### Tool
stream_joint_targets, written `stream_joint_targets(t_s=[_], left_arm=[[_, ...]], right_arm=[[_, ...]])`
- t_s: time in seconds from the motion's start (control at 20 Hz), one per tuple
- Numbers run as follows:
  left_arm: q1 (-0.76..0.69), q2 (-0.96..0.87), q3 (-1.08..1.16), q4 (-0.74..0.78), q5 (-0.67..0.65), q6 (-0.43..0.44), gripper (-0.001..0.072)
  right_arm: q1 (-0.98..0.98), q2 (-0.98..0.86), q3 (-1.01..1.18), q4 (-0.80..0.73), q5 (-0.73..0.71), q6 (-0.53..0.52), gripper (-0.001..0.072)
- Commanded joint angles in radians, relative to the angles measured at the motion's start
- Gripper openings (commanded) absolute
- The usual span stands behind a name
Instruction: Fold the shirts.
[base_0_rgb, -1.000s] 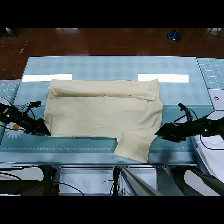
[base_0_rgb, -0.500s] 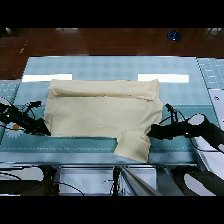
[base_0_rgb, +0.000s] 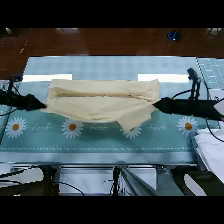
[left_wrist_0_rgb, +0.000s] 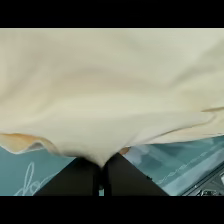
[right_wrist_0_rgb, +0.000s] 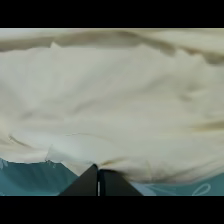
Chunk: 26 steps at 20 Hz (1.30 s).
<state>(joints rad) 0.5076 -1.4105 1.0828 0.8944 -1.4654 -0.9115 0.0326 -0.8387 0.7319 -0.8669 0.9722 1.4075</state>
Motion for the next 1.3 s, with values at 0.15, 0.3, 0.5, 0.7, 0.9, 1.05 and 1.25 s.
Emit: stream_joint_targets(t_s=[0.15, 0.3, 0.5, 0.7, 0.9, 1.05, 1.25], left_arm=[[-0.053, 0.036, 0.069, -0.133, 0.116, 0.006, 0.0032], [-0.062, 0.032, 0.079, -0.137, 0.227, 0.006, 0.0032], [-0.067, 0.025, 0.094, -0.163, 0.356, 0.006, 0.0032], [-0.108, -0.026, 0.094, -0.166, 0.412, 0.007, 0.0033], [-0.143, -0.116, 0.094, -0.166, 0.415, 0.006, 0.0033], [-0.146, -0.161, 0.102, -0.167, 0.428, 0.006, 0.0033], [-0.147, -0.168, 0.108, -0.169, 0.516, 0.007, 0.0034]], right_arm=[[0.002, -0.161, 0.141, -0.128, -0.132, 0.016, 0.0026], [-0.003, -0.241, 0.141, -0.154, -0.265, 0.018, 0.0026], [-0.035, -0.29, 0.142, -0.095, -0.415, 0.026, 0.0026], [-0.035, -0.365, 0.142, -0.025, -0.495, 0.024, 0.0026], [-0.035, -0.443, 0.142, 0.026, -0.588, 0.01, 0.0026], [-0.035, -0.486, 0.152, 0.023, -0.618, 0.009, 0.0026], [-0.035, -0.566, 0.221, 0.023, -0.592, 0.005, 0.0027]])
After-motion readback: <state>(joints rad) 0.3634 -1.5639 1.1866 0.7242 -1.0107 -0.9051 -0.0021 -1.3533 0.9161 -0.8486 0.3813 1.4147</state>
